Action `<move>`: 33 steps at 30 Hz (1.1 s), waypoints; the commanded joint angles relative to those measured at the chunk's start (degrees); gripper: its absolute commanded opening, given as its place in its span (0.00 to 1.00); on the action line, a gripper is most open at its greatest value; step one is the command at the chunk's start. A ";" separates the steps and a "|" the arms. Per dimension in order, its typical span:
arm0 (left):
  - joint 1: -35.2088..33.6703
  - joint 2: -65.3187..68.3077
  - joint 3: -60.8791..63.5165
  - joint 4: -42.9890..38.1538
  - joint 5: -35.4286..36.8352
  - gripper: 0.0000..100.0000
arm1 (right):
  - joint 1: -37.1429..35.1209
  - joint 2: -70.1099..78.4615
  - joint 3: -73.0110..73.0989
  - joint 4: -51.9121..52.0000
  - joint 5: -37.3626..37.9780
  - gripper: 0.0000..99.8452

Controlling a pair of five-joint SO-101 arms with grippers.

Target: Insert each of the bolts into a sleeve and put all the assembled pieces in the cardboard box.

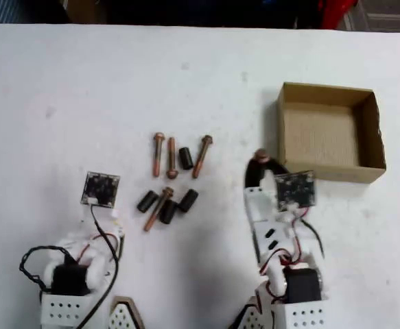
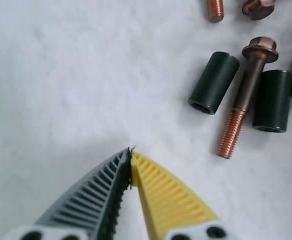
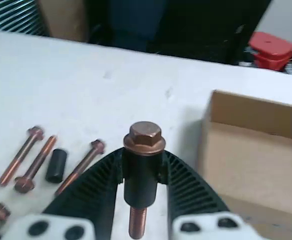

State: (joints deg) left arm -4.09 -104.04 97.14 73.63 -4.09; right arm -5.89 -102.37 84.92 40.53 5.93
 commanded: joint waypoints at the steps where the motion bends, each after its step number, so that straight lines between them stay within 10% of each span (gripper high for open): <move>1: -0.57 -0.66 -0.18 0.18 -0.53 0.02 | 4.62 -0.22 -9.67 2.68 0.97 0.02; 11: -0.48 -0.66 -0.18 0.18 -0.53 0.02 | 11.30 5.49 -27.16 6.55 6.42 0.02; 33: -0.48 -0.66 -0.18 0.18 -0.53 0.02 | 13.41 86.29 -68.57 6.64 10.64 0.02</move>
State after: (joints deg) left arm -4.09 -104.04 97.14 73.63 -4.09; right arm 7.12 -22.20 24.44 47.12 15.96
